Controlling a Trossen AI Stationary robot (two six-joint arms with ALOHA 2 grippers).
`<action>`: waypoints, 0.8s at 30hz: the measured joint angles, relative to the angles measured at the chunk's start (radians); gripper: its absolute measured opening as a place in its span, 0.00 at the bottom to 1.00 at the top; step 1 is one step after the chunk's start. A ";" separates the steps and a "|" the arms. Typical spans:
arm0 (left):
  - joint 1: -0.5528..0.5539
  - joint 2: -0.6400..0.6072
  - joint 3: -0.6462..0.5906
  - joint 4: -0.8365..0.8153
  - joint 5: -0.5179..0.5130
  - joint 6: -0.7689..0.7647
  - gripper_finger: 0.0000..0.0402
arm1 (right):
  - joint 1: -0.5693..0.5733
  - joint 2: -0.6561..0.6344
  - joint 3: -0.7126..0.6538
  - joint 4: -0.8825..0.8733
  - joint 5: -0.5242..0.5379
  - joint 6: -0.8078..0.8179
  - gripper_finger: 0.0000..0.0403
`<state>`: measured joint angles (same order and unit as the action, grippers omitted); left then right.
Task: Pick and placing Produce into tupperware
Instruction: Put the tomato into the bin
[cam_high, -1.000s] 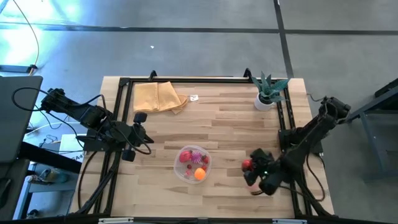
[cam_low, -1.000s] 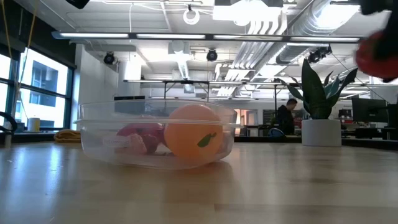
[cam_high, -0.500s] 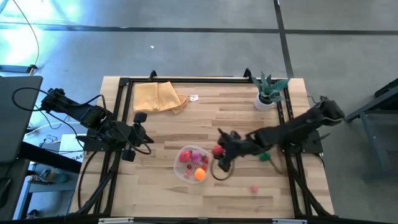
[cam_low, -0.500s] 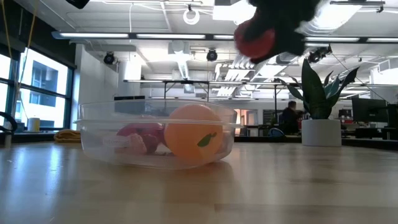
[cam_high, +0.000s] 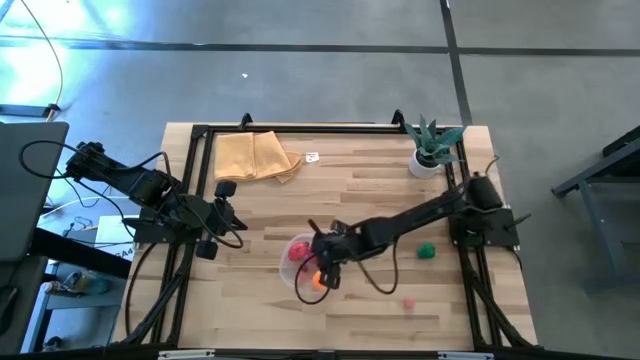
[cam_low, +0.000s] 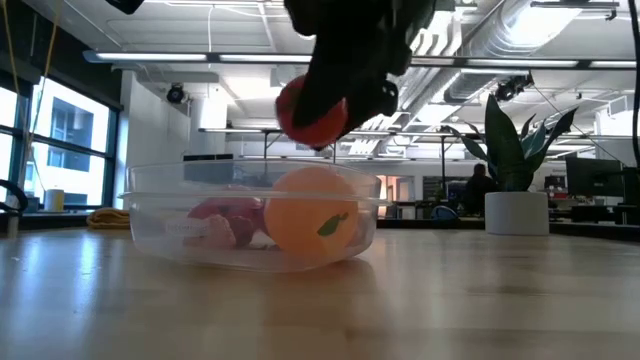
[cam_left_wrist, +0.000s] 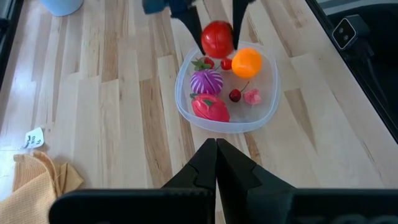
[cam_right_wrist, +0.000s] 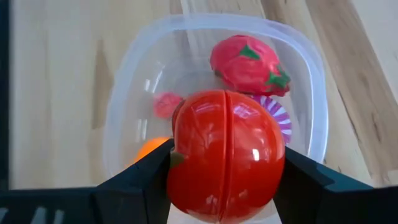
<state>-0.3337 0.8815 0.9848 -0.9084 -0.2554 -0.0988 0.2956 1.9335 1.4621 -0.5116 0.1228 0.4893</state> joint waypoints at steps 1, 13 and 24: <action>0.000 0.000 0.000 0.000 0.000 0.000 0.00 | 0.000 0.015 0.015 -0.021 0.009 -0.001 0.51; 0.000 0.000 0.000 0.000 0.000 0.000 0.00 | 0.016 0.083 0.029 -0.068 0.048 -0.019 0.51; 0.000 0.000 0.000 0.000 0.000 0.000 0.00 | 0.054 0.094 0.028 -0.107 0.113 -0.008 0.51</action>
<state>-0.3336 0.8814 0.9848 -0.9082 -0.2554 -0.0986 0.3492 2.0276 1.4899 -0.6181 0.2359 0.4813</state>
